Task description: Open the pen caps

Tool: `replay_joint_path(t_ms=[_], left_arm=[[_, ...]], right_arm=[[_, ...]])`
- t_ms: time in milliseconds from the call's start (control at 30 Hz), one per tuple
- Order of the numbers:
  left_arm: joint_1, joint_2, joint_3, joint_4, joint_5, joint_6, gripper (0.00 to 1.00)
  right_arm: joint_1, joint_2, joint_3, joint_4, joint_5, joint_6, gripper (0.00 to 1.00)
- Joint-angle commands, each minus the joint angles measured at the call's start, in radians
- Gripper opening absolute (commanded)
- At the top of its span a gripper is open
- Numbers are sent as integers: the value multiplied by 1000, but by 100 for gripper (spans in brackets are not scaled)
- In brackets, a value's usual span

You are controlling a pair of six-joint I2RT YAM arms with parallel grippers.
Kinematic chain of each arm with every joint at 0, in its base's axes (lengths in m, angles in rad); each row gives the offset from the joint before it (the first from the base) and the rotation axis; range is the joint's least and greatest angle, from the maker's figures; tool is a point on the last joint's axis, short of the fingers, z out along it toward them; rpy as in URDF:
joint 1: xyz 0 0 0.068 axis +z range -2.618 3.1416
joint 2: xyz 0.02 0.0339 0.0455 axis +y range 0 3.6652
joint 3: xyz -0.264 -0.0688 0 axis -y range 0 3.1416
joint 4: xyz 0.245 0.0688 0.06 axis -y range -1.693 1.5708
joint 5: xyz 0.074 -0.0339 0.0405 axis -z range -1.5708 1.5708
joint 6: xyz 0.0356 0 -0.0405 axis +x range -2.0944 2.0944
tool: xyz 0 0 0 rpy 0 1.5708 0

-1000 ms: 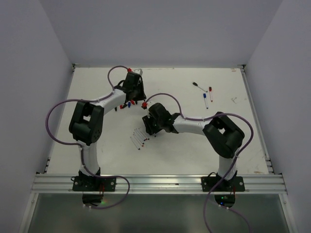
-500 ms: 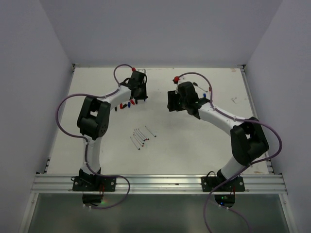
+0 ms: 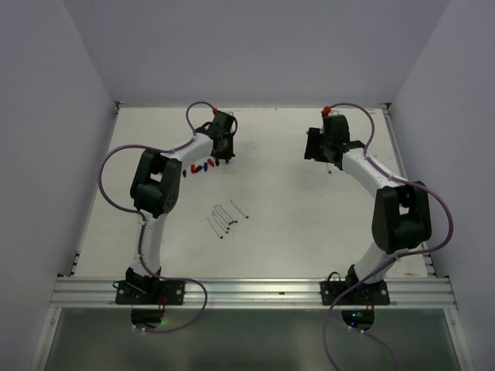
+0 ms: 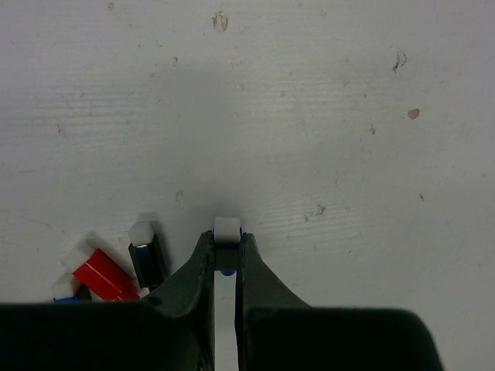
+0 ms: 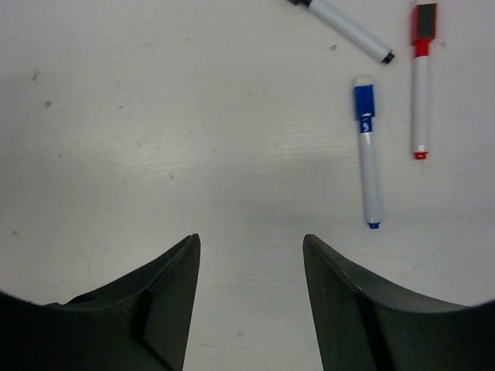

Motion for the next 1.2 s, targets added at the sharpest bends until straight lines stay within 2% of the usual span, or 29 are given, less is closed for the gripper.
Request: replay_joint_path(t_ms=[0, 100, 367, 700, 933, 1167], left_arm=[[-5, 10, 42, -34, -26, 35, 1], [-7, 3, 36, -35, -33, 39, 4], [-4, 0, 6, -25, -53, 41, 21], [-5, -15, -11, -17, -90, 42, 34], [-5, -70, -31, 7, -76, 46, 35], [-7, -167, 0, 14, 32, 33, 35]], right_arm=[[-64, 49, 72, -32, 4, 24, 60], [-84, 99, 122, -56, 38, -5, 60], [-104, 238, 271, -127, 106, -50, 59], [-121, 250, 225, -91, 87, -53, 59], [-132, 253, 211, -84, 81, -50, 59], [-137, 290, 224, -91, 98, -55, 58]])
